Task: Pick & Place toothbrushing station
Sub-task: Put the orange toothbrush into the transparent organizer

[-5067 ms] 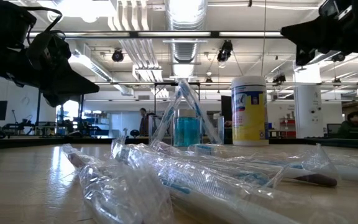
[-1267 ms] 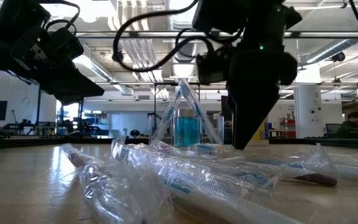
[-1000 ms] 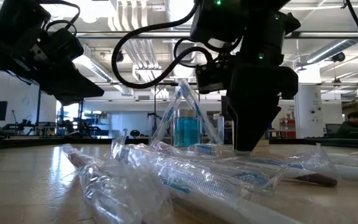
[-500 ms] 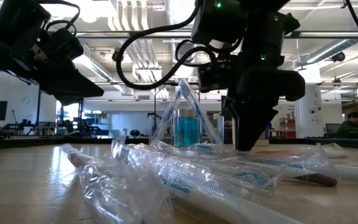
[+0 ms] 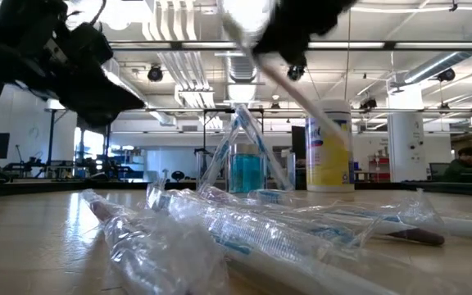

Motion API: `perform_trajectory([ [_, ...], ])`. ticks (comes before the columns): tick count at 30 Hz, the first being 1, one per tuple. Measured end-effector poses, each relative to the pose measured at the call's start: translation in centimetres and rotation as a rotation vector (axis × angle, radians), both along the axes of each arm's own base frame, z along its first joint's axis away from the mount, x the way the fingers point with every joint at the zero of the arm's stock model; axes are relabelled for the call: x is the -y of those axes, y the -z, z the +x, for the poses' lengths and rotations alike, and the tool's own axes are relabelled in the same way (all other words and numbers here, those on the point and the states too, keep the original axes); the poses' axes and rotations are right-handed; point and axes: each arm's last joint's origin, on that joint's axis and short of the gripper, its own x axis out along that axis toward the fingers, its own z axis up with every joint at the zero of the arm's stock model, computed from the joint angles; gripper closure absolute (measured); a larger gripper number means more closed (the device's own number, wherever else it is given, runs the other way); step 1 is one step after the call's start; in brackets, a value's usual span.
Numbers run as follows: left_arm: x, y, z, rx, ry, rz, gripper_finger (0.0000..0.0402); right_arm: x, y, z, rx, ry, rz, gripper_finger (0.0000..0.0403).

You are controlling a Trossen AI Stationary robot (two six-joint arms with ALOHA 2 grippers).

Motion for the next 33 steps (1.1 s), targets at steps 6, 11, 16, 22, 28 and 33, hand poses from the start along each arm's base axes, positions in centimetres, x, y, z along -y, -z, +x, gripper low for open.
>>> perform_trajectory([
  [6, 1.7, -2.7, 1.6, 0.081, 0.097, 0.140, 0.0392, 0.3, -1.5, -1.7, 0.437, -0.164, 0.063, 0.0394],
  [11, 2.8, -4.9, 3.4, 0.129, 0.096, 0.234, 0.0387, 1.3, -1.2, -2.3, 0.588, -0.157, 0.076, 0.0395],
  [16, 3.8, -6.5, 5.8, 0.151, 0.127, 0.279, 0.0335, 1.8, -0.4, -2.3, 0.615, -0.104, 0.023, 0.0395],
  [22, 4.5, -7.3, 8.5, 0.141, 0.109, 0.305, 0.0235, 1.9, 0.0, -1.9, 0.672, -0.049, -0.006, 0.0395],
  [28, 4.9, -7.9, 10.1, 0.143, 0.087, 0.299, 0.0158, 1.9, 0.4, -1.6, 0.679, -0.022, -0.036, 0.0395],
  [33, 5.0, -8.1, 10.5, 0.149, 0.086, 0.297, 0.0136, 2.0, 0.3, -1.5, 0.697, 0.000, -0.045, 0.0395],
])
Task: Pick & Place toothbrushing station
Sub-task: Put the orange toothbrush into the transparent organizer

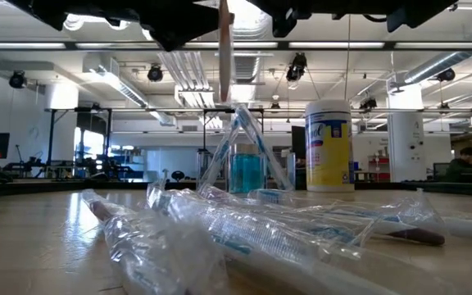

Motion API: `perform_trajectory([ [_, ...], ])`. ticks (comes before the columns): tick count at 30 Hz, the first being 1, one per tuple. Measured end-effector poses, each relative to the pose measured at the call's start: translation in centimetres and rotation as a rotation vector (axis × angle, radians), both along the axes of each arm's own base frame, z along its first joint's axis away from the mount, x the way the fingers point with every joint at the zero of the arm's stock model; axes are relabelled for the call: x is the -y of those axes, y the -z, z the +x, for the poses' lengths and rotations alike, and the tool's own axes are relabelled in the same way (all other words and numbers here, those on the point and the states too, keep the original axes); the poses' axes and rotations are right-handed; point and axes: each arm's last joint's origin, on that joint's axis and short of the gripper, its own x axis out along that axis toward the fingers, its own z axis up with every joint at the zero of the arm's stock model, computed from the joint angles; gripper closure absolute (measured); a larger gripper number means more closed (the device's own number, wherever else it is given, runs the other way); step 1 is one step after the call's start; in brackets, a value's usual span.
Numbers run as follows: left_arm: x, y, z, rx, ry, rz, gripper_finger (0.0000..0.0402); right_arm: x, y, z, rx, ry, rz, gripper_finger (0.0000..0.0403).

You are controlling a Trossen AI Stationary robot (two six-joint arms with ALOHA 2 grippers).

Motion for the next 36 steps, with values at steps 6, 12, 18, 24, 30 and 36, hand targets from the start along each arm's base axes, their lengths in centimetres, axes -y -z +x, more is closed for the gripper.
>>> perform_trajectory([
  [6, -0.1, -0.1, -0.1, 0.009, -0.018, -0.033, 0.0157, 0.0, -0.2, 0.1, 0.011, 0.002, -0.003, 0.0395],
  [12, -0.2, -0.2, 0.0, 0.020, -0.046, -0.036, 0.0229, 0.0, -0.3, 0.1, 0.012, 0.003, -0.004, 0.0395],
  [18, -0.4, -0.2, 0.0, 0.020, -0.052, -0.034, 0.0340, 0.0, -0.3, 0.1, 0.011, 0.003, -0.004, 0.0394],
  [24, -0.5, -0.1, 0.0, 0.020, -0.046, -0.003, 0.0379, 0.0, -0.3, 0.1, 0.009, 0.001, -0.004, 0.0394],
  [30, -0.5, 0.0, -0.1, 0.012, -0.044, 0.034, 0.0379, 0.0, -0.3, 0.1, 0.004, -0.001, 0.019, 0.0392],
  [36, -0.7, -0.1, -0.5, 0.019, -0.048, 0.046, 0.0379, 0.3, -1.7, -0.9, 0.006, 0.002, 0.018, 0.0344],
])
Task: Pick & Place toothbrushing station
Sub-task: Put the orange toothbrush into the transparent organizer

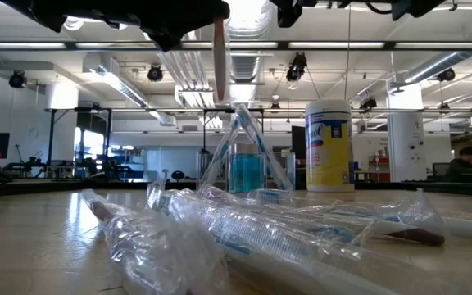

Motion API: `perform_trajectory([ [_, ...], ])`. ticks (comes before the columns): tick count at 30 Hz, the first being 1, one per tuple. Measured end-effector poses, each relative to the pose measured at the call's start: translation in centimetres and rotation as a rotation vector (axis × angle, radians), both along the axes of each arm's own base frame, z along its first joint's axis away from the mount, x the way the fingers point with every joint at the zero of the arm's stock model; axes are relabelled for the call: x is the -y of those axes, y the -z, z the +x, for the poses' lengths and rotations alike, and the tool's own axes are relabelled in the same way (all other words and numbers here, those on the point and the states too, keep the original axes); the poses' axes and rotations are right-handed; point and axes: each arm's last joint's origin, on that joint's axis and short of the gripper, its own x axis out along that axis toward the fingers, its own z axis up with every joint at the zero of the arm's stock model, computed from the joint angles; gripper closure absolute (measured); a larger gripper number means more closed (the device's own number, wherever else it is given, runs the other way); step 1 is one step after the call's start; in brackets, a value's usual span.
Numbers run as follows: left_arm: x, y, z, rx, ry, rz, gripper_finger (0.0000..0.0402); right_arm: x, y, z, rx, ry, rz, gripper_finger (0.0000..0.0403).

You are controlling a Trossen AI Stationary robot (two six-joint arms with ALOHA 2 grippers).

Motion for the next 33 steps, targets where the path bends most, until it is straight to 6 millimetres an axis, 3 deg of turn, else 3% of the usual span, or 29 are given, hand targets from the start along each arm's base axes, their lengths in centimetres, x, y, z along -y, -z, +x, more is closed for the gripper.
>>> perform_trajectory([
  [5, -0.5, -0.1, -1.8, 0.019, -0.012, -0.005, 0.0379, 0.5, -1.7, -1.9, -0.038, 0.005, -0.020, 0.0304],
  [9, -1.5, -0.1, -4.9, 0.061, -0.041, -0.028, 0.0379, 1.0, -2.2, -4.6, -0.044, 0.005, -0.018, 0.0301],
  [15, -3.1, 0.8, -10.1, 0.156, -0.106, -0.072, 0.0379, 2.6, -1.0, -9.2, -0.032, 0.030, 0.025, 0.0343],
  [20, -4.0, 1.8, -13.4, 0.226, -0.085, -0.039, 0.0379, 3.5, 0.9, -12.6, -0.013, 0.046, 0.061, 0.0388],
  [26, -5.2, 2.6, -15.2, 0.219, -0.002, 0.021, 0.0379, 4.3, 2.4, -15.2, 0.024, 0.062, 0.091, 0.0394],
  [33, -6.3, 4.0, -16.0, 0.188, -0.030, 0.013, 0.0379, 4.5, 4.3, -17.1, 0.065, 0.052, 0.087, 0.0394],
])
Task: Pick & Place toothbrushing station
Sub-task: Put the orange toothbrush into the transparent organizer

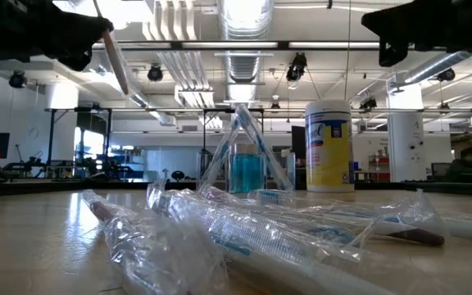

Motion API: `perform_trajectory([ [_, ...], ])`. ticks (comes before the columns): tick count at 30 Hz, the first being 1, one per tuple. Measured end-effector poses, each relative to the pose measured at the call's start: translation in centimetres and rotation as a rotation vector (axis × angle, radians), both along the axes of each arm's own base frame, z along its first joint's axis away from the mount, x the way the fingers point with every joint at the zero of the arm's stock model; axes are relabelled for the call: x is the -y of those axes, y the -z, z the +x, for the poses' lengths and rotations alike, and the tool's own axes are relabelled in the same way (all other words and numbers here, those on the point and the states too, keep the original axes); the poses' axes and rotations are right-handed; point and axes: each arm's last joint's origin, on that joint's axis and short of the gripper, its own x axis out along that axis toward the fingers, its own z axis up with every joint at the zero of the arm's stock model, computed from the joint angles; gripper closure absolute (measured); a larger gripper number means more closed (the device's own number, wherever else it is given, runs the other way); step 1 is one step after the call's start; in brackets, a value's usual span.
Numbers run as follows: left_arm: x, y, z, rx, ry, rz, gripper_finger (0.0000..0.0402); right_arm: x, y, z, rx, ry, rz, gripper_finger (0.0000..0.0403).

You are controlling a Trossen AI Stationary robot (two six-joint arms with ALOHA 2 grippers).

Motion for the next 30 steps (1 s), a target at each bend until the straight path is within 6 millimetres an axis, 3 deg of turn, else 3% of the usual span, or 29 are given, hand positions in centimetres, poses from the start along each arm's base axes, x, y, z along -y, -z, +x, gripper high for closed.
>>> perform_trajectory([
  [7, -0.2, 1.0, -0.4, 0.041, 0.003, -0.038, 0.0379, 0.1, 2.0, -0.6, 0.055, 0.004, -0.027, 0.0394],
  [11, -0.3, 0.6, -0.5, 0.096, -0.032, -0.042, 0.0379, 0.1, 0.9, -0.6, 0.102, 0.023, -0.063, 0.0394],
  [17, -1.2, -3.1, 0.3, 0.119, -0.134, -0.024, 0.0379, 0.1, -0.1, -0.2, 0.052, 0.025, -0.105, 0.0394],
  [24, -5.1, -7.5, 4.6, 0.005, -0.174, -0.032, 0.0379, 0.1, -1.1, 0.0, 0.067, 0.034, -0.139, 0.0394],
  [30, -9.9, -6.5, 10.1, -0.171, -0.092, -0.161, 0.0379, 0.1, -0.8, 0.0, 0.058, 0.034, -0.141, 0.0394],
])
